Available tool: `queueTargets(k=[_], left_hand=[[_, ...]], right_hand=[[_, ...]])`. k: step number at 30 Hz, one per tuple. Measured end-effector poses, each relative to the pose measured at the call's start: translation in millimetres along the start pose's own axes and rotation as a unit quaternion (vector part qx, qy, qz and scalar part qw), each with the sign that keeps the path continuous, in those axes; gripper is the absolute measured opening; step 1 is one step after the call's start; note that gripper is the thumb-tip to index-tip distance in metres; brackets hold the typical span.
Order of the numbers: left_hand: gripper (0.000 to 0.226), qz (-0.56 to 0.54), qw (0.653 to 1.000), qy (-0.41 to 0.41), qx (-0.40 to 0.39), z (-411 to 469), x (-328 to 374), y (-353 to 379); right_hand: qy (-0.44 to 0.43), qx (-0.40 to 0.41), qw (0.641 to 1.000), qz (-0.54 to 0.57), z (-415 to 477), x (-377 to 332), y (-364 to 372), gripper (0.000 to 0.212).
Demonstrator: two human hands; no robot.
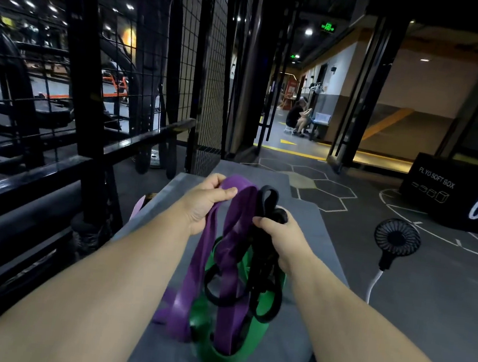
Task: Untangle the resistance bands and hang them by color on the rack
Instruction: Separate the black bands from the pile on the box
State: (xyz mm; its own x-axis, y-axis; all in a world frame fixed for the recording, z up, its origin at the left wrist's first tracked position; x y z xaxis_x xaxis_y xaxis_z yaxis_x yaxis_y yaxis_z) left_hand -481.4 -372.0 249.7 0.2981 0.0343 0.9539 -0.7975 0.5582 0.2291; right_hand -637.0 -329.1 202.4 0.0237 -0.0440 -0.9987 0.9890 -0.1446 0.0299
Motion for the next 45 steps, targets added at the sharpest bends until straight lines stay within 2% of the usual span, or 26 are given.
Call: queueTargets(k=[4, 7, 9, 12, 15, 17, 20, 22, 25, 27, 29, 31, 34, 37, 41, 45], left_hand=[[0.016, -0.082, 0.996, 0.016, -0.017, 3, 1, 7], [0.019, -0.095, 0.995, 0.024, -0.032, 3, 1, 11], [0.021, -0.098, 0.994, 0.021, -0.047, 2, 2, 14], [0.025, -0.07, 0.997, 0.015, -0.043, 2, -1, 13], [0.04, -0.027, 0.999, 0.01, 0.026, 6, -10, 0], [0.06, -0.024, 0.997, -0.016, 0.066, 6, -16, -7], [0.075, -0.012, 0.996, -0.079, 0.033, 6, -28, -1], [0.083, 0.037, 0.993, -0.111, 0.01, 7, -34, 3], [0.053, 0.108, 0.99, -0.073, 0.058, 9, -30, -4], [0.038, 0.111, 0.989, -0.042, 0.086, 8, -21, -7], [0.039, 0.108, 0.989, -0.014, 0.095, 9, -9, -10], [0.053, 0.119, 0.99, -0.004, 0.077, 12, 3, -7], [0.028, 0.117, 0.992, 0.029, 0.028, 14, 28, 9], [0.019, 0.082, 0.995, 0.059, -0.023, 13, 55, 29], [0.011, 0.04, 0.995, 0.088, -0.019, 15, 84, 31], [0.013, 0.011, 0.994, 0.109, -0.002, 17, 88, 22]], right_hand=[[0.002, -0.027, 0.992, 0.123, -1, -3, 18, 0.025], [0.02, -0.005, 0.983, 0.18, -2, -2, 25, 0.032], [0.023, 0.012, 0.982, 0.186, -1, -2, 26, 0.037], [0.014, 0.047, 0.985, 0.167, 1, -7, 22, 0.03], [-0.001, 0.058, 0.986, 0.159, -2, -16, 19, 0.016], [-0.004, 0.053, 0.987, 0.152, -3, -21, 19, 0.013], [-0.001, 0.049, 0.99, 0.134, -5, -20, 23, 0.026], [-0.001, 0.053, 0.989, 0.141, -6, -17, 24, 0.028], [-0.004, 0.069, 0.987, 0.145, -6, -18, 19, 0.024], [-0.012, 0.104, 0.989, 0.101, -4, -21, 10, 0.025], [-0.007, 0.147, 0.988, 0.045, -5, -22, -3, 0.026], [0.003, 0.176, 0.984, -0.01, -9, -20, -16, 0.02], [0.011, 0.196, 0.976, -0.092, -14, -12, -29, 0.014], [0.034, 0.207, 0.966, -0.148, -18, -1, -35, 0.015], [0.076, 0.224, 0.945, -0.227, -25, 14, -41, 0.022], [0.076, 0.224, 0.93, -0.283, -31, 11, -43, 0.022]])
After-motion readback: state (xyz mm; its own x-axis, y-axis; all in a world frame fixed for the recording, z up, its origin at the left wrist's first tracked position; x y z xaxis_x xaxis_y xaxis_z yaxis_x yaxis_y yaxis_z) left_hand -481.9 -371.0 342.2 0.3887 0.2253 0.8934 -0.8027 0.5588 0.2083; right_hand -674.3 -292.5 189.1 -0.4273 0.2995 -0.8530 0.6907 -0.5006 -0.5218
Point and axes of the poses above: each hand's wrist, its own z-axis towards the middle knuckle, its own y-axis out of the palm, x = y × z, the point moved 8 cm from there along z, towards the middle knuckle, and after that the axes turned 7 degrees about -x, right-handed, at the moved point
